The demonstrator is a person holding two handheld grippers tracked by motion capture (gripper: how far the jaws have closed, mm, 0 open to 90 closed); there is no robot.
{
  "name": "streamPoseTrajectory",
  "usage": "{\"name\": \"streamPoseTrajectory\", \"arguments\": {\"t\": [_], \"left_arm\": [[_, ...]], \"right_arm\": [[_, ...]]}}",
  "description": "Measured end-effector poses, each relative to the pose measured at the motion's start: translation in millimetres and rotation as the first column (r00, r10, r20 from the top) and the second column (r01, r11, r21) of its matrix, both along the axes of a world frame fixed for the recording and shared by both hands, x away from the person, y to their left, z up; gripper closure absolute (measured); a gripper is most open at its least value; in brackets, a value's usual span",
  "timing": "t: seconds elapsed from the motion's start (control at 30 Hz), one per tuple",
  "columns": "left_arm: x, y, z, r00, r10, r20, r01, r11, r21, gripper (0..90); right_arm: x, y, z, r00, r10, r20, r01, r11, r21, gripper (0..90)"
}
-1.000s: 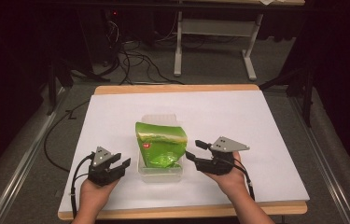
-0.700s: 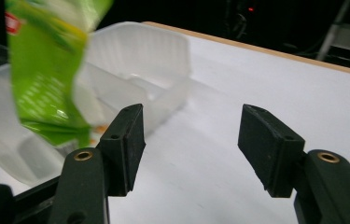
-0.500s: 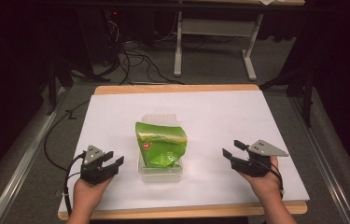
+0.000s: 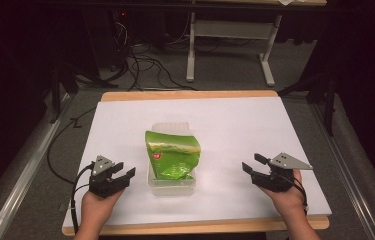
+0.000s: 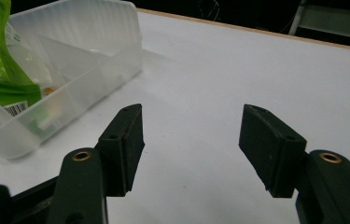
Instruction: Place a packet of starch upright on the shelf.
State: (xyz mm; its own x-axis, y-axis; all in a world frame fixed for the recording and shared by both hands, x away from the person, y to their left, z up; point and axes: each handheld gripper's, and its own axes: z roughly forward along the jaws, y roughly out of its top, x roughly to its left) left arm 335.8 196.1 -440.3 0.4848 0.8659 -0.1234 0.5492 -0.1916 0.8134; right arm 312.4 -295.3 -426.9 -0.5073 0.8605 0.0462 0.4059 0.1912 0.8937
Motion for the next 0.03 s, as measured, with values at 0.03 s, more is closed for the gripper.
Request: {"name": "streamPoseTrajectory", "arguments": {"t": [0.03], "left_arm": [[0.0,0.0,0.0,1.0,0.0,0.0,0.0,1.0,0.0,47.9]], "right_arm": [[-0.7,0.0,0.6,1.0,0.0,0.0,0.0,1.0,0.004,38.8]]}}
